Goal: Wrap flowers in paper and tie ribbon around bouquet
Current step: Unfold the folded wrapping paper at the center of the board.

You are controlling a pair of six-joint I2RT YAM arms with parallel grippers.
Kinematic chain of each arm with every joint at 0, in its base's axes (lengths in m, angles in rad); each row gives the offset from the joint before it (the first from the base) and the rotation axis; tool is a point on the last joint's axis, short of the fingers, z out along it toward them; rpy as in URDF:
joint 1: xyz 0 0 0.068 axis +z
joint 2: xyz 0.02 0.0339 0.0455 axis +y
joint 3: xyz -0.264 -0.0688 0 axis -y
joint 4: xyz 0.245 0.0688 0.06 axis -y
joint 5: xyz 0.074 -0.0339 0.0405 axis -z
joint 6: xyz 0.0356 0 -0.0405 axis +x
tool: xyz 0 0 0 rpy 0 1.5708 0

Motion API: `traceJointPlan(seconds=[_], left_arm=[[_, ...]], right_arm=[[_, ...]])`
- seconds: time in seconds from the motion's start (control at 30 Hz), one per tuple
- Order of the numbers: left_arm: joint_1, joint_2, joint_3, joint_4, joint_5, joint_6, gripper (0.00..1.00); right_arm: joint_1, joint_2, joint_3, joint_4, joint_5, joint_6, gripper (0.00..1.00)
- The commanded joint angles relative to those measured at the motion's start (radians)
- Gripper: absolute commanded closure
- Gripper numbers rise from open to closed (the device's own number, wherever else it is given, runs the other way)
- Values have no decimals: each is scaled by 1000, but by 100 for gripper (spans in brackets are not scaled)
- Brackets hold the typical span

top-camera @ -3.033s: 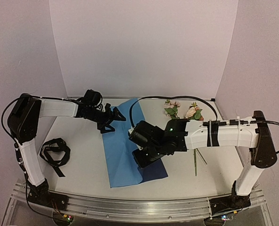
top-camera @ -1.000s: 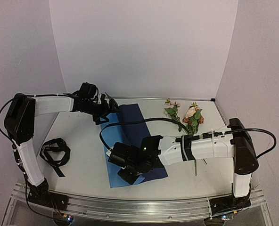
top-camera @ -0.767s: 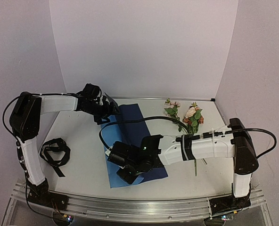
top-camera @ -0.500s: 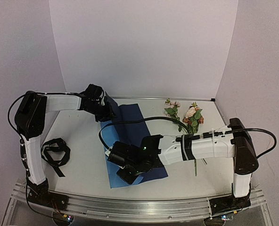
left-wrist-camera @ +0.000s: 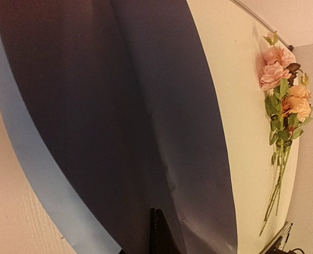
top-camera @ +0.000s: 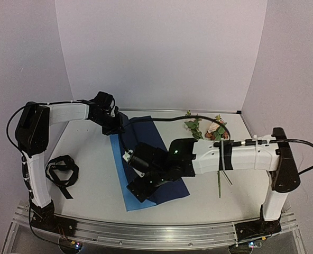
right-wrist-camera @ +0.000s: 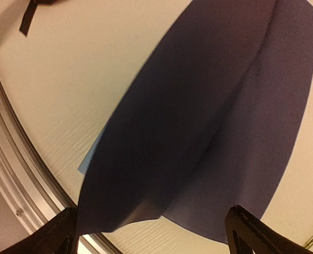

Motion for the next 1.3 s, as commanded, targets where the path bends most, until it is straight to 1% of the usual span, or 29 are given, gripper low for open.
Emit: traceJointPlan(seconds=[0.0,0.17,0.33,0.57,0.73,0.9,1.27], left_arm=[[42,-116,-33,-73,21,94,100],[65,-141,-91,-83,41,111,100],[78,-140,-130,-56,92,112,100],[78,-108,-109,-57,110,121,100],[78,-85,-98,-59,116,122,100],[78,-64,-99,-49,129,121,100],[78,-43,-105,-37,148,118,100]], right_arm=[[-101,-123,-24,-1,-41,99,2],[-217,-117,-75,-4,-62,203,2],[-273,-44,-69,-25,-57,273,5],[-288,85,9,-30,-45,314,19],[-288,142,33,-31,-70,336,25],[-288,185,49,-37,-63,353,26],[-281,271,120,-92,33,348,27]])
